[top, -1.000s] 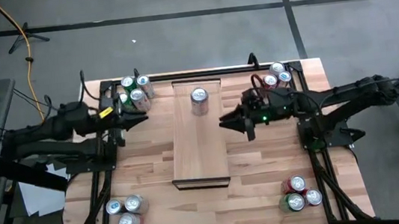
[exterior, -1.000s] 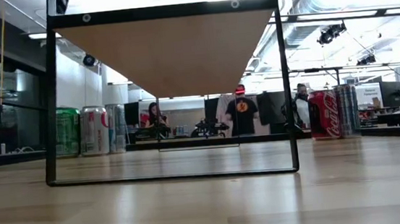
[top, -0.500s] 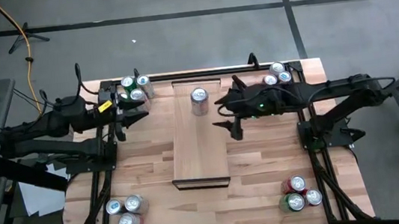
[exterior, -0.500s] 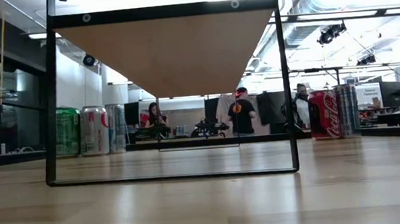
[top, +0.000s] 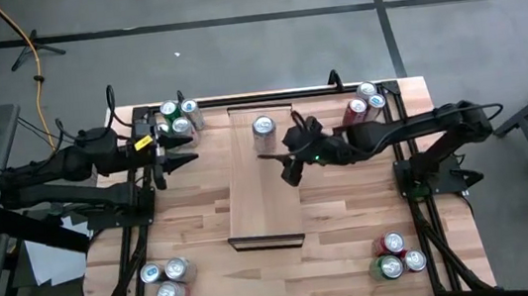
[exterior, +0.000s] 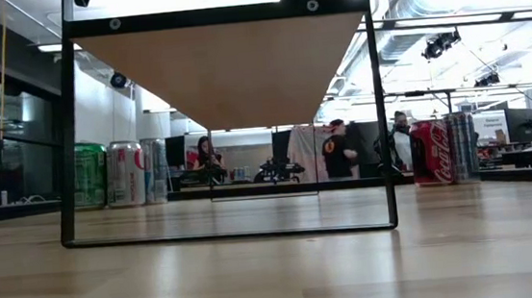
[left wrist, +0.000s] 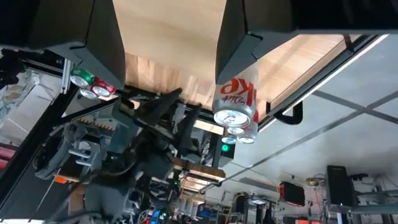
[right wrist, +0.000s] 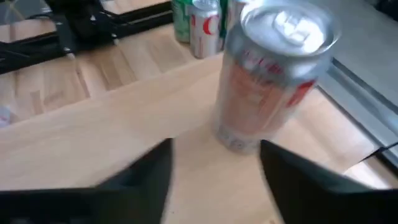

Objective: Place canned beverage on shelf
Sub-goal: Put the silver soda can on the shelf

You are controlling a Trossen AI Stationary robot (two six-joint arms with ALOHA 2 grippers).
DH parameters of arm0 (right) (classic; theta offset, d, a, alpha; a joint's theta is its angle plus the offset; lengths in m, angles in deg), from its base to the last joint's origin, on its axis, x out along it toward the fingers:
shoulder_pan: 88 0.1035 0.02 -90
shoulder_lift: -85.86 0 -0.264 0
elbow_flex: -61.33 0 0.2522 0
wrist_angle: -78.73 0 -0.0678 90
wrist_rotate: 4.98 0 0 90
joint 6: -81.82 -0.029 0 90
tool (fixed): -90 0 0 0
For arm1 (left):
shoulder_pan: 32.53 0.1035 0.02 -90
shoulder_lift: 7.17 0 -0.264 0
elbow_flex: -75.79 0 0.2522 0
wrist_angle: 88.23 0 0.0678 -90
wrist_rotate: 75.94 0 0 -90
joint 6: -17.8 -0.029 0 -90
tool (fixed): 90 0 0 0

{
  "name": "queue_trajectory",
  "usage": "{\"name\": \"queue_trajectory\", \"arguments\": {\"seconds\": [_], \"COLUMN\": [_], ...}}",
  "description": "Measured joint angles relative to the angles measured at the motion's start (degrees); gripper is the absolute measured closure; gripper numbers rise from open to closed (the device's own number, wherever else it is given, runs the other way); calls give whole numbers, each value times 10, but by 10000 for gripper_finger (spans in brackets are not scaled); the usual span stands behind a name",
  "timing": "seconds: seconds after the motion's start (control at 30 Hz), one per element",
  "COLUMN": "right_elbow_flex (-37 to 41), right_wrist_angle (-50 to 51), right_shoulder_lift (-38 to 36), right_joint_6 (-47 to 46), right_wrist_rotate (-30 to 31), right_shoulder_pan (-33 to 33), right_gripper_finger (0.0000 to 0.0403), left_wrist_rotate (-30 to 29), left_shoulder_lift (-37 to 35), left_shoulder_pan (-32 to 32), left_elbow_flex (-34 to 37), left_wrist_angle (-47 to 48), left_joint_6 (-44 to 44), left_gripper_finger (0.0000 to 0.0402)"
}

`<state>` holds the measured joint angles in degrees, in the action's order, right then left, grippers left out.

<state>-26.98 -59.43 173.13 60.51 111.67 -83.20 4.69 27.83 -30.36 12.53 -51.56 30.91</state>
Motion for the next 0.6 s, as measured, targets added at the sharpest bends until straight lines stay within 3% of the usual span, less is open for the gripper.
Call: {"name": "queue_trajectory", "arguments": {"seconds": [0.1, 0.13, 0.37, 0.6], "right_elbow_flex": [7, 8, 8, 8], "right_wrist_angle": [-23, -35, -86, -77], "right_shoulder_lift": [15, 21, 52, 56], "right_joint_6": [-23, -24, -41, -43], "right_wrist_rotate": [12, 13, 76, 79], "right_shoulder_pan": [9, 11, -2, -16], "right_gripper_finger": [358, 379, 399, 401], "left_wrist_rotate": [0, 0, -58, -93], "left_shoulder_lift": [-3, -4, -5, -5], "left_shoulder_pan": [0, 0, 0, 0], "left_elbow_flex": [0, 0, 0, 0], "left_wrist_angle": [0, 0, -2, -4], "left_joint_6": [-22, -31, -34, -28], "left_gripper_finger": [221, 222, 222, 222]}}
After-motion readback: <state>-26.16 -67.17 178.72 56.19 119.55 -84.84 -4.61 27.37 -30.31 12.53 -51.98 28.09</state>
